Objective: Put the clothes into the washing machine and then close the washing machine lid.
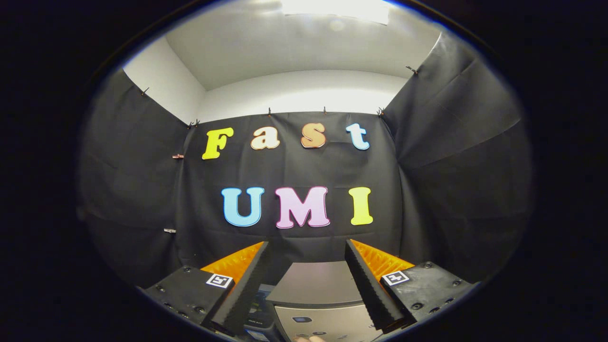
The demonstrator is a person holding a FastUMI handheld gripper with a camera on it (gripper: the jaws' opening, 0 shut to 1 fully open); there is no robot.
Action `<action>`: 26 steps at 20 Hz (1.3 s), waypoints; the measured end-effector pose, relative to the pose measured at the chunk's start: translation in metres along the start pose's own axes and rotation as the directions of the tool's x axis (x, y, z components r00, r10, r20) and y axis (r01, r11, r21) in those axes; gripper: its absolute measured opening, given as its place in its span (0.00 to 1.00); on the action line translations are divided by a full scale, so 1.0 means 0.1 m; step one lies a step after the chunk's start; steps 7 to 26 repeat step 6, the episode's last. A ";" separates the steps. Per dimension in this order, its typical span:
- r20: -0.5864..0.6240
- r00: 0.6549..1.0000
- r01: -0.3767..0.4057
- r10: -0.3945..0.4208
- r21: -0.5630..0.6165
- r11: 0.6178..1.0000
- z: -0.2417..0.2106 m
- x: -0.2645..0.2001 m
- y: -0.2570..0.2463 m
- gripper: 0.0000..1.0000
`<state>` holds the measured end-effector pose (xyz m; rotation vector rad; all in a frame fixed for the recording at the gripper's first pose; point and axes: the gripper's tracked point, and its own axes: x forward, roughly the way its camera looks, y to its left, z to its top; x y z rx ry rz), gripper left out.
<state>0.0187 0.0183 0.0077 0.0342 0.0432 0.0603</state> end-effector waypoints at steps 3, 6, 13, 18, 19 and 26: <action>-0.004 1.000 0.003 -0.003 -0.016 1.000 -0.01 0.00 -0.01 0.98; -0.016 1.000 0.004 -0.005 -0.016 1.000 -0.01 0.00 -0.01 0.98; -0.016 1.000 0.004 -0.005 -0.016 1.000 -0.01 0.00 -0.01 0.98; -0.016 1.000 0.004 -0.005 -0.016 1.000 -0.01 0.00 -0.01 0.98; -0.016 1.000 0.004 -0.005 -0.016 1.000 -0.01 0.00 -0.01 0.98; -0.016 1.000 0.004 -0.005 -0.016 1.000 -0.01 0.00 -0.01 0.98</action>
